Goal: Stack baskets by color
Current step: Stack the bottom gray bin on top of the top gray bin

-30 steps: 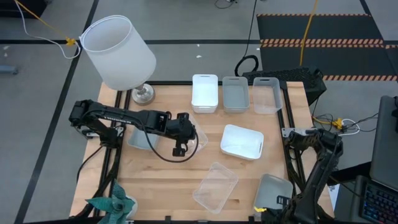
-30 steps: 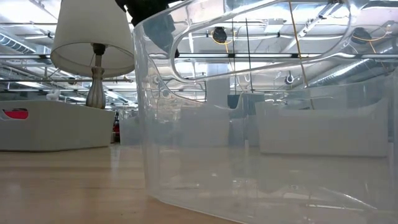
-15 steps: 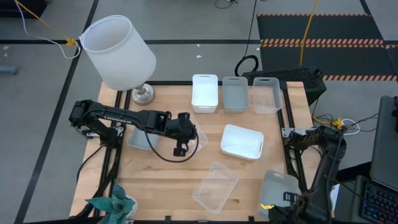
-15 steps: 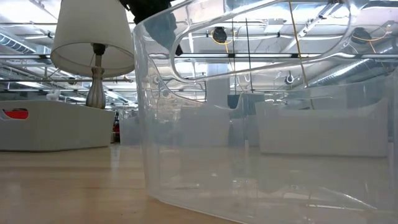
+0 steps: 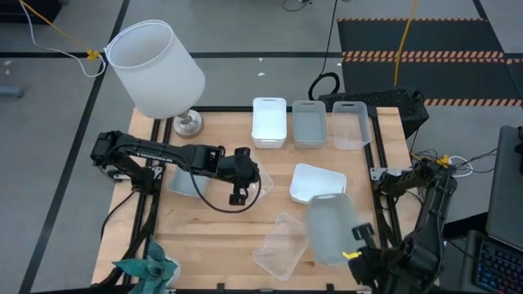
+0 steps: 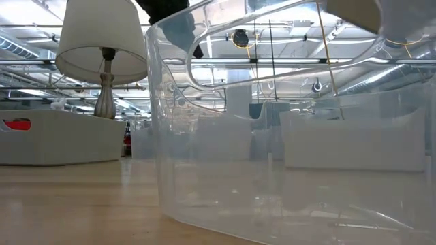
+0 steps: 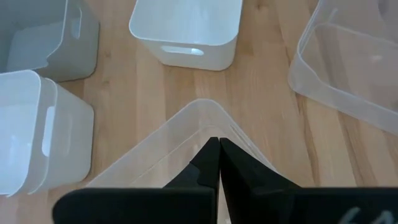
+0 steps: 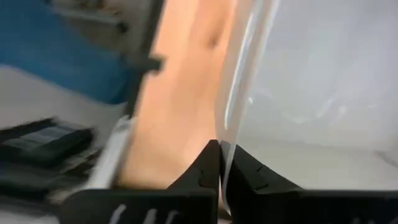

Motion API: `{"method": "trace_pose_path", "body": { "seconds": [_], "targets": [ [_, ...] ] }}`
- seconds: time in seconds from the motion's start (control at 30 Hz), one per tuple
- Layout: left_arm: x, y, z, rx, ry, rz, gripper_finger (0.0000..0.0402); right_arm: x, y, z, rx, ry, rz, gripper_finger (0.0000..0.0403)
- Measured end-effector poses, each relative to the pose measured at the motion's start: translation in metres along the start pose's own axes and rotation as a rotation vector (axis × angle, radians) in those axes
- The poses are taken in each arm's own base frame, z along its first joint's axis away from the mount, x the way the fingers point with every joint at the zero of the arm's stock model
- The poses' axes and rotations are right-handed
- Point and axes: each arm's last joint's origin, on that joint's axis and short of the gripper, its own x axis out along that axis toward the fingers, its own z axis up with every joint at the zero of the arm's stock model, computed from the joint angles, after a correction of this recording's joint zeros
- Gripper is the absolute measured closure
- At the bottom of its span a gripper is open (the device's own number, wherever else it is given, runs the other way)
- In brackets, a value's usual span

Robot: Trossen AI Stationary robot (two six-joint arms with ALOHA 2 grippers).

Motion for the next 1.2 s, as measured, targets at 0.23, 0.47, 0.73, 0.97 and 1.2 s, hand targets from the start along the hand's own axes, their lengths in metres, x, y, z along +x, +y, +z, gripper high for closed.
{"method": "trace_pose_path", "body": {
  "seconds": [0.23,0.47,0.73,0.97,1.2],
  "targets": [
    [0.000,-0.001,-0.002,-0.007,0.019,-0.004,0.0387,-0.002,-0.047,0.010,-0.113,-0.119,-0.227,0.0403],
    [-0.001,-0.004,-0.010,-0.017,0.104,-0.015,0.0387,-0.005,-0.117,0.006,-0.169,-0.067,-0.327,0.0403],
    [-0.001,-0.003,-0.014,-0.011,0.146,-0.012,0.0387,-0.017,-0.197,-0.016,-0.111,-0.002,-0.376,0.0403],
    [0.000,0.004,-0.015,-0.019,0.149,0.001,0.0387,-0.010,-0.256,-0.013,-0.074,0.029,-0.384,0.0403],
    [-0.001,0.005,-0.018,-0.018,0.180,0.001,0.0387,0.005,-0.307,-0.016,-0.030,0.086,-0.339,0.0403]
  ]
}}
